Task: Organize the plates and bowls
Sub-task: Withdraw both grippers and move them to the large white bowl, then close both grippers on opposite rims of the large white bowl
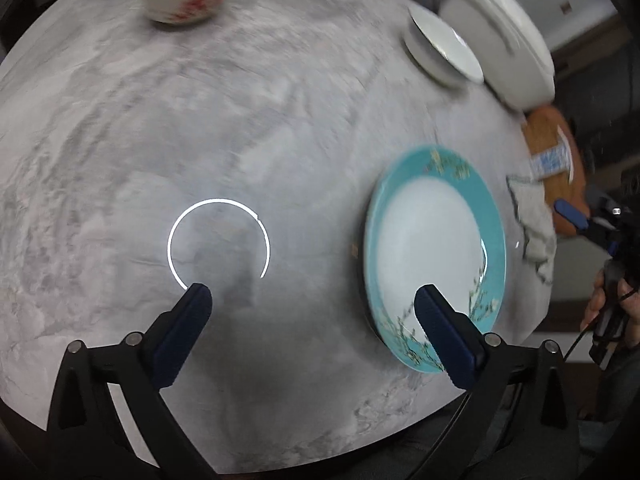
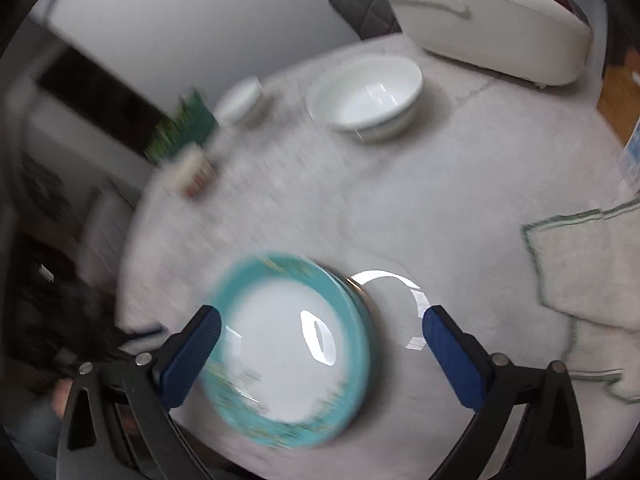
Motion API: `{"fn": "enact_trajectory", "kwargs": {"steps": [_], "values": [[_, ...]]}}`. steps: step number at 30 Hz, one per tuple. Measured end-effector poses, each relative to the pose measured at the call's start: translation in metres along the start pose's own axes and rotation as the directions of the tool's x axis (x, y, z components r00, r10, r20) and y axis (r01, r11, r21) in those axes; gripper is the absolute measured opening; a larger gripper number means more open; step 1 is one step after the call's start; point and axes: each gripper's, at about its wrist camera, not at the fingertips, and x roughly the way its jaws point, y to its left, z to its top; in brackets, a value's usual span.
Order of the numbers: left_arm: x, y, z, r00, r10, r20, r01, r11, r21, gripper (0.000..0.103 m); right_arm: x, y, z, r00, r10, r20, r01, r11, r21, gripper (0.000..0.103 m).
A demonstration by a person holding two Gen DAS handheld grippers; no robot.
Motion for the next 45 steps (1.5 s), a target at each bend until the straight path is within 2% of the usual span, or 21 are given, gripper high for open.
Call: {"fn": "enact_trajectory", "kwargs": {"steps": [2, 4, 8, 11, 14, 16, 21, 25, 27, 30, 33, 39, 42, 44, 45], "values": [[-0.018, 0.021, 0.010, 0.999, -0.021, 0.043, 0.023, 0.999, -0.038, 0.103, -0.011, -0.001, 0.013, 0.988, 0.141, 0.064, -0.147, 0.985, 0.088, 0.103], [-0.034, 0.037, 0.021, 0.995, -0.038, 0.090, 0.043, 0.998, -0.053, 0.103, -0.018, 0.008, 0.023, 0.977, 0.184, 0.112, -0.196, 0.975, 0.104, 0.103], [-0.063, 0.059, 0.048, 0.975, -0.132, 0.178, 0.144, 0.988, -0.055, 0.103, -0.022, 0.035, 0.038, 0.980, 0.124, 0.155, -0.133, 0.990, 0.050, 0.103], [-0.069, 0.059, 0.073, 0.968, -0.173, 0.181, 0.183, 0.982, -0.041, 0.103, -0.025, 0.044, 0.051, 0.983, 0.088, 0.161, -0.095, 0.995, 0.038, 0.103], [-0.065, 0.041, 0.104, 0.963, -0.196, 0.184, 0.202, 0.979, -0.015, 0.103, -0.027, 0.045, 0.066, 0.985, 0.022, 0.168, -0.023, 1.000, 0.008, 0.102], [-0.058, 0.021, 0.123, 0.968, -0.179, 0.174, 0.179, 0.984, 0.018, 0.103, -0.024, 0.039, 0.080, 0.986, -0.011, 0.167, 0.011, 1.000, 0.003, 0.101], [-0.041, -0.024, 0.175, 0.980, -0.122, 0.156, 0.108, 0.990, 0.095, 0.103, -0.016, 0.010, 0.110, 0.984, -0.032, 0.176, 0.032, 0.999, -0.001, 0.100], [-0.012, -0.060, 0.223, 0.987, -0.084, 0.139, 0.064, 0.988, 0.144, 0.103, 0.012, -0.026, 0.143, 0.989, -0.068, 0.130, 0.066, 0.998, 0.022, 0.099], [0.009, -0.077, 0.249, 0.991, -0.043, 0.127, 0.020, 0.985, 0.174, 0.103, 0.029, -0.049, 0.158, 0.989, -0.116, 0.093, 0.112, 0.992, 0.053, 0.096], [0.049, -0.103, 0.286, 0.994, 0.041, 0.098, -0.061, 0.974, 0.218, 0.103, 0.054, -0.074, 0.174, 0.991, -0.126, 0.052, 0.123, 0.990, 0.062, 0.086], [0.082, -0.122, 0.310, 0.995, 0.060, 0.074, -0.077, 0.965, 0.249, 0.102, 0.076, -0.094, 0.183, 0.991, -0.131, 0.019, 0.129, 0.989, 0.077, 0.077], [0.133, -0.149, 0.335, 0.994, 0.105, 0.037, -0.111, 0.946, 0.304, 0.101, 0.105, -0.120, 0.195, 0.994, -0.113, -0.006, 0.113, 0.988, 0.107, 0.075], [0.155, -0.157, 0.341, 0.993, 0.118, 0.002, -0.112, 0.940, 0.322, 0.101, 0.118, -0.126, 0.199, 0.994, -0.108, -0.024, 0.110, 0.988, 0.109, 0.070], [0.167, -0.162, 0.343, 0.994, 0.106, -0.011, -0.096, 0.934, 0.343, 0.101, 0.126, -0.127, 0.200, 0.994, -0.099, -0.043, 0.103, 0.989, 0.106, 0.059], [0.172, -0.164, 0.342, 0.994, 0.109, -0.014, -0.096, 0.931, 0.353, 0.099, 0.130, -0.127, 0.200, 0.994, -0.100, -0.053, 0.105, 0.989, 0.101, 0.057]]}}
